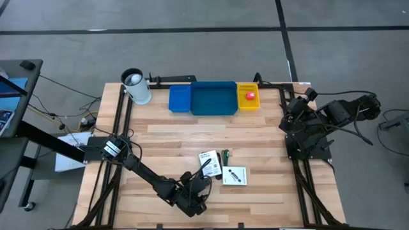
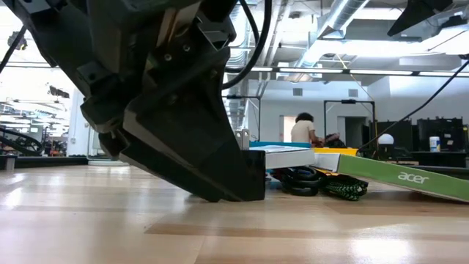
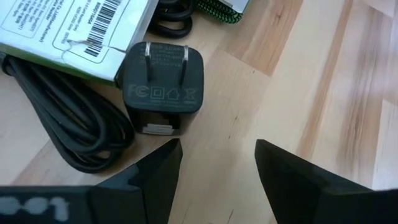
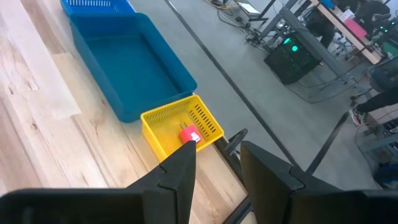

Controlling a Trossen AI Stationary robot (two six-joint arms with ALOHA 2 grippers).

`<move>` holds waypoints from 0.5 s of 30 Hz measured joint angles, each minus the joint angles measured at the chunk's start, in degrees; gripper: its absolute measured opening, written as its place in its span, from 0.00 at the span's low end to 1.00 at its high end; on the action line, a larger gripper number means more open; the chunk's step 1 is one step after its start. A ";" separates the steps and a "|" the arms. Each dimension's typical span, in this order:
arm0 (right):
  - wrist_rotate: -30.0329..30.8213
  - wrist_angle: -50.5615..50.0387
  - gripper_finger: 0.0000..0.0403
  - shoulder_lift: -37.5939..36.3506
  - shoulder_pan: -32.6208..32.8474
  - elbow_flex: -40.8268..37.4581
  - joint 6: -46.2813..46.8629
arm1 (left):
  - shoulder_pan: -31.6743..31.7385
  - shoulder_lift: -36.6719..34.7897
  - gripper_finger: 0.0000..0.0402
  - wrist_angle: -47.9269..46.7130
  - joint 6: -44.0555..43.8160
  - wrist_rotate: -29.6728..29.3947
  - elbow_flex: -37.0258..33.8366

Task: Pick and place items into bin
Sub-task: Put the black charger adapter into the yellow basket

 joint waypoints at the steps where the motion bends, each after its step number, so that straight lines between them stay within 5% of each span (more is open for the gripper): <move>1: -0.02 -0.01 0.30 0.00 0.00 -0.01 0.00 | -0.02 0.00 0.51 -0.04 -0.12 0.04 0.00; 15: -0.02 -0.01 0.30 0.00 0.00 0.00 0.02 | -0.02 0.07 0.51 -1.93 -1.57 -0.17 -0.08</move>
